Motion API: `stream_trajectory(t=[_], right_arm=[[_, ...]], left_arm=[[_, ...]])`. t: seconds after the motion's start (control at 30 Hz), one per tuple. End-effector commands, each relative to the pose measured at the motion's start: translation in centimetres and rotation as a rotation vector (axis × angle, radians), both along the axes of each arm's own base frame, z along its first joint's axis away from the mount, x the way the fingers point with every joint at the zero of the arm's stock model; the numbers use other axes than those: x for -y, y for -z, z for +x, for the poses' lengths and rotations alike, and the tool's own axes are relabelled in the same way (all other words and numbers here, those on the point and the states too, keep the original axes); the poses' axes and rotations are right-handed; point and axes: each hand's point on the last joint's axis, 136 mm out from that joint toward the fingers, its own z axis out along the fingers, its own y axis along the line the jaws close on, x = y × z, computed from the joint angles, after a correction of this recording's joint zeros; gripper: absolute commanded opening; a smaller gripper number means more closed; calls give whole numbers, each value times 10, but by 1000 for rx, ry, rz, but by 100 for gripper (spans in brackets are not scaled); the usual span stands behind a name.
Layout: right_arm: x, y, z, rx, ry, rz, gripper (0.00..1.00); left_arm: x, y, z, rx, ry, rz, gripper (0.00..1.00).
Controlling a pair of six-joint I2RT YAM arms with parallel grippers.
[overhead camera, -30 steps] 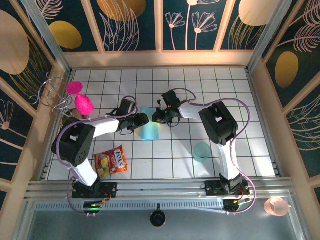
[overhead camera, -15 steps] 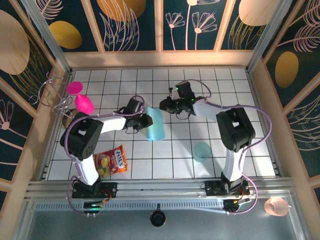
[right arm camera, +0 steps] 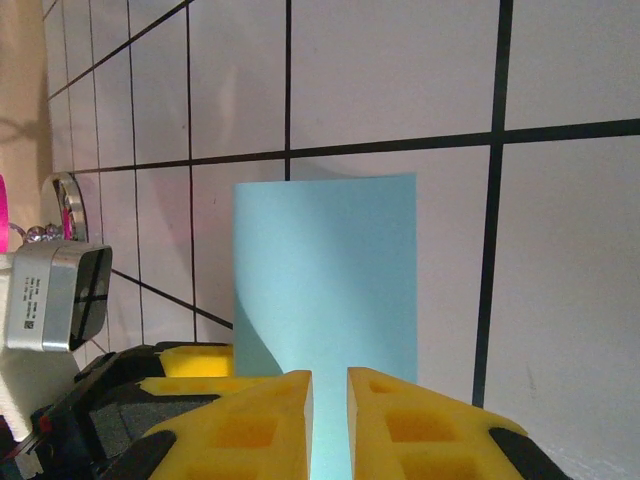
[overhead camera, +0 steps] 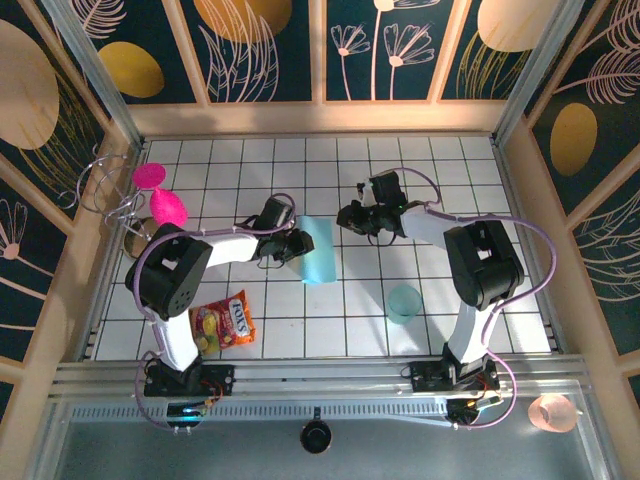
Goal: Fold a paper plane with a square sheet of paper (pick it up from the middle)
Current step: Move the square sheet of paper to the center of the table, then hold the square sheet of paper at the center of the table.
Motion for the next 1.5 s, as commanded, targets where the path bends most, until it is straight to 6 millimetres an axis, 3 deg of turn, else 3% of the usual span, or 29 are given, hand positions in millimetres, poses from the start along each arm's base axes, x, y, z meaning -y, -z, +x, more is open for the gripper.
stream_trajectory(t=[0.0, 0.37, 0.7, 0.97, 1.47], right_arm=[[-2, -4, -1, 29, -25, 10, 17], [-27, 12, -21, 1, -115, -3, 17], [-28, 22, -26, -21, -118, -28, 16], [-23, 17, -21, -12, -83, -27, 15], [-39, 47, -48, -136, -212, -71, 11]], left_arm=[[-13, 43, -14, -87, -22, 115, 33], [-16, 69, -22, -137, 10, 218, 37], [-13, 79, -28, -142, 74, 239, 36], [-15, 86, -30, -149, 95, 263, 37], [-19, 98, -33, -179, 86, 287, 36]])
